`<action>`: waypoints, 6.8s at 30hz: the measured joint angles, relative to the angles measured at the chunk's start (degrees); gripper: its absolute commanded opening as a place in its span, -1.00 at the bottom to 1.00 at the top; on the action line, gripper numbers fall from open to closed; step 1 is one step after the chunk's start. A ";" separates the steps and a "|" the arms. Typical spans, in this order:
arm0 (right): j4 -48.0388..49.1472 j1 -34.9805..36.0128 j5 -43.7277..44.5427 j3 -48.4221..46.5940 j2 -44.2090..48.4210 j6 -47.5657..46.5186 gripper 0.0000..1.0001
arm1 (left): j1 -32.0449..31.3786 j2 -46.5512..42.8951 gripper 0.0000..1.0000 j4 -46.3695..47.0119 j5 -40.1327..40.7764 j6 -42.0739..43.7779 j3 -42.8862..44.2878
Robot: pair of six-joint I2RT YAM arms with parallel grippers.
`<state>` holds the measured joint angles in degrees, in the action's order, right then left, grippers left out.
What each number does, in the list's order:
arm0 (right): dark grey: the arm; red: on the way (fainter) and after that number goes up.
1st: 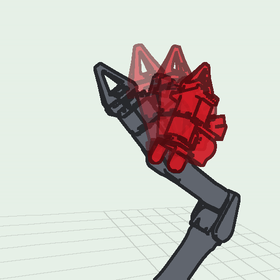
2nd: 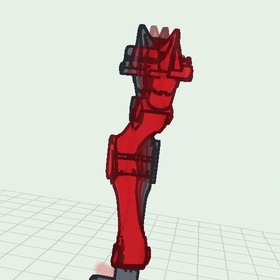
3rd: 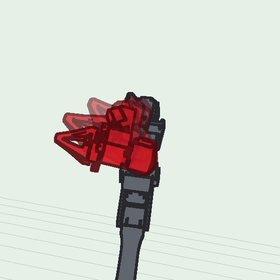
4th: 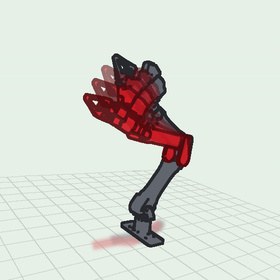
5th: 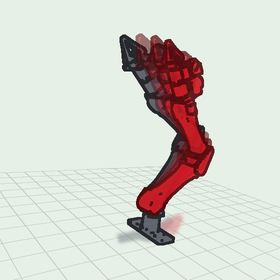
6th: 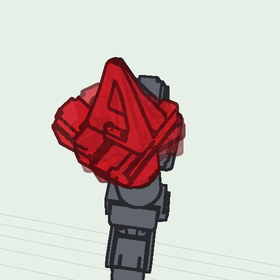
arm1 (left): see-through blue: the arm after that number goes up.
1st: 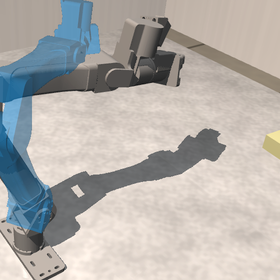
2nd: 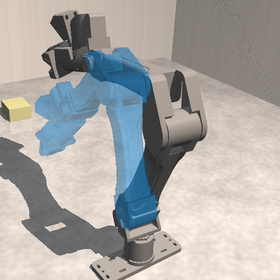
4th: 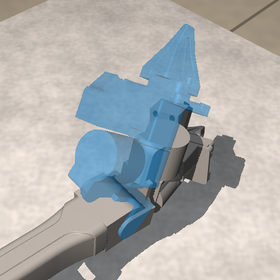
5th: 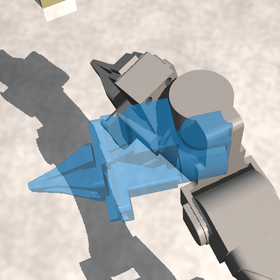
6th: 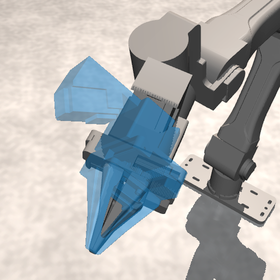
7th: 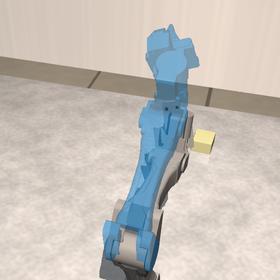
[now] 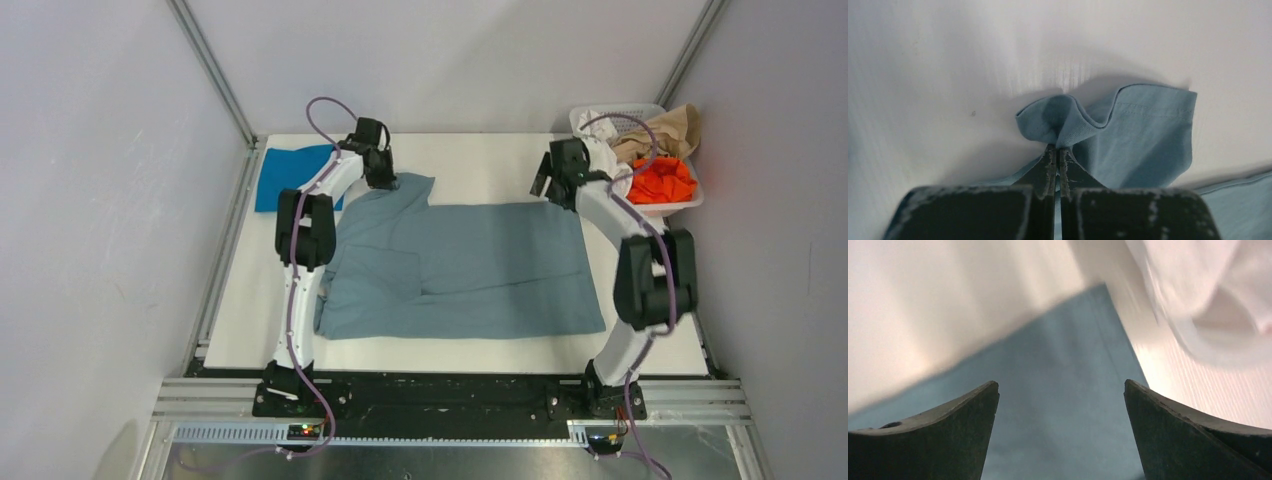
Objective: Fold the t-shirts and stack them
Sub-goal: Grab the side of the flattened tshirt furthest away from the robot with both arms, then fold the other side of the tshirt into a rectangle
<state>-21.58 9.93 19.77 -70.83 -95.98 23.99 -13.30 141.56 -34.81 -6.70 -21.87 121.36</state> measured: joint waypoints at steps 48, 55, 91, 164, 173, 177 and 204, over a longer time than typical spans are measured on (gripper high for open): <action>-27.89 -1.92 3.26 -35.74 -34.82 10.78 -1.00 | -1.42 -7.32 -1.00 -1.77 -1.51 9.01 -4.26; -27.65 -2.08 3.04 -35.71 -34.82 10.67 -1.00 | -1.62 -7.48 -1.00 -1.79 -1.46 10.43 -4.48; -20.22 11.15 9.33 6.78 8.94 13.11 -1.00 | -12.72 -65.72 -1.00 17.57 10.36 9.22 -71.28; -9.38 8.04 -13.20 38.07 49.57 9.40 0.99 | -34.34 -67.78 0.99 10.64 15.06 -14.67 -81.64; -9.51 7.54 -13.18 38.73 50.47 8.74 0.99 | -41.81 -75.91 0.99 6.80 12.00 -14.08 -86.03; -9.55 7.06 -13.16 38.73 51.12 8.44 0.99 | -44.26 -83.03 0.99 4.57 11.82 -13.64 -85.90; -9.60 6.32 -14.64 39.43 53.33 7.89 0.99 | -28.57 -70.88 0.99 5.88 13.49 -16.96 -86.31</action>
<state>-31.18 16.25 5.13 -31.40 -42.65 31.88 -41.87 70.67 -28.93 6.79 -38.83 35.05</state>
